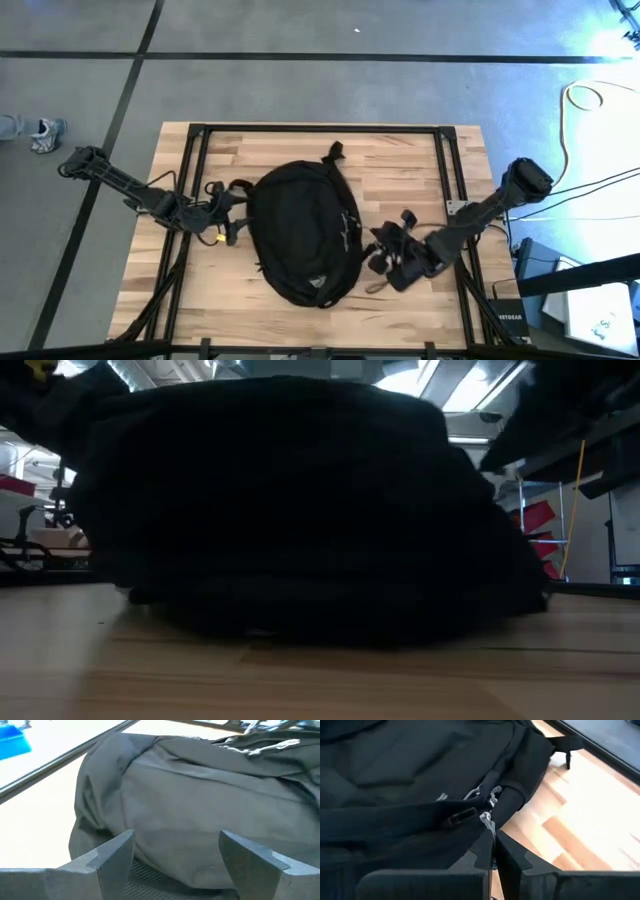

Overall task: Unpack backpack
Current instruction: Close the transparent zipper bag

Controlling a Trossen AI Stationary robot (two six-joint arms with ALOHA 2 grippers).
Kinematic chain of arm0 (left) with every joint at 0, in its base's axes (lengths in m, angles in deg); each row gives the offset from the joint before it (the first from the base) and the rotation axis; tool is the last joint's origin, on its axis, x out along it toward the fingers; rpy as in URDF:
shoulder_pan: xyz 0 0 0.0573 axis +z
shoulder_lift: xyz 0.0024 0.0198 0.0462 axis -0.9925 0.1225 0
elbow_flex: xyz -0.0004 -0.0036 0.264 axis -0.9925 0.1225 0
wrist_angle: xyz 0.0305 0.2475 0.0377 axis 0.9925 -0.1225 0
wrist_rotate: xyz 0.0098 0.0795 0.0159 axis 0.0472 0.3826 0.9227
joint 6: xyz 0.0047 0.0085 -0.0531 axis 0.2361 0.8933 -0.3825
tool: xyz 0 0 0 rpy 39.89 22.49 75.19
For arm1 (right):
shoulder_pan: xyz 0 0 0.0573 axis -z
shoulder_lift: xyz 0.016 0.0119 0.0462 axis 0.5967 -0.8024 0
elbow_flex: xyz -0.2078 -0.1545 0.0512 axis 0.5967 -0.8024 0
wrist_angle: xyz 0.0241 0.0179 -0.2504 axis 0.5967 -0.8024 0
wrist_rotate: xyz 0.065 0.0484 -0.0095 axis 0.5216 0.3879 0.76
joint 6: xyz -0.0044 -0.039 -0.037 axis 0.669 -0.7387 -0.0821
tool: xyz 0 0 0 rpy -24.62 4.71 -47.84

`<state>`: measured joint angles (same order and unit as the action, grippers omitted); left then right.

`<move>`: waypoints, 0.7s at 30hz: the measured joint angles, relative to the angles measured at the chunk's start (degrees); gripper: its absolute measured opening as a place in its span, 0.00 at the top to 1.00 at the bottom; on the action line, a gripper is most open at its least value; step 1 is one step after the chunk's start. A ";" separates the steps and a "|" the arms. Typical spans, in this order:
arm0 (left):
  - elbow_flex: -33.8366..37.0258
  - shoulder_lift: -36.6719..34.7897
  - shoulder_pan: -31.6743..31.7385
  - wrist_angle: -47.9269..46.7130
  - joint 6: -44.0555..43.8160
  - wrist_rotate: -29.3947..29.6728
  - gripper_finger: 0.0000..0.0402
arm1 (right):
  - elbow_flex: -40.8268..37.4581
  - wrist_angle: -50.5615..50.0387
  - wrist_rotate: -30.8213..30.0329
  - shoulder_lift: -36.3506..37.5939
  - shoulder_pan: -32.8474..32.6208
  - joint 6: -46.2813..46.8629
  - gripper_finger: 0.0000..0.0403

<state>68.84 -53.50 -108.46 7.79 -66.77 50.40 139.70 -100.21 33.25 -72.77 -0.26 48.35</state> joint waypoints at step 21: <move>-0.04 30.06 -9.02 14.91 -13.04 -9.02 0.32 | -0.01 -14.11 0.15 -0.11 -13.86 25.97 1.00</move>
<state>68.80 -23.44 -117.48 22.70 -79.82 41.38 139.68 -114.31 33.40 -72.88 -14.13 74.33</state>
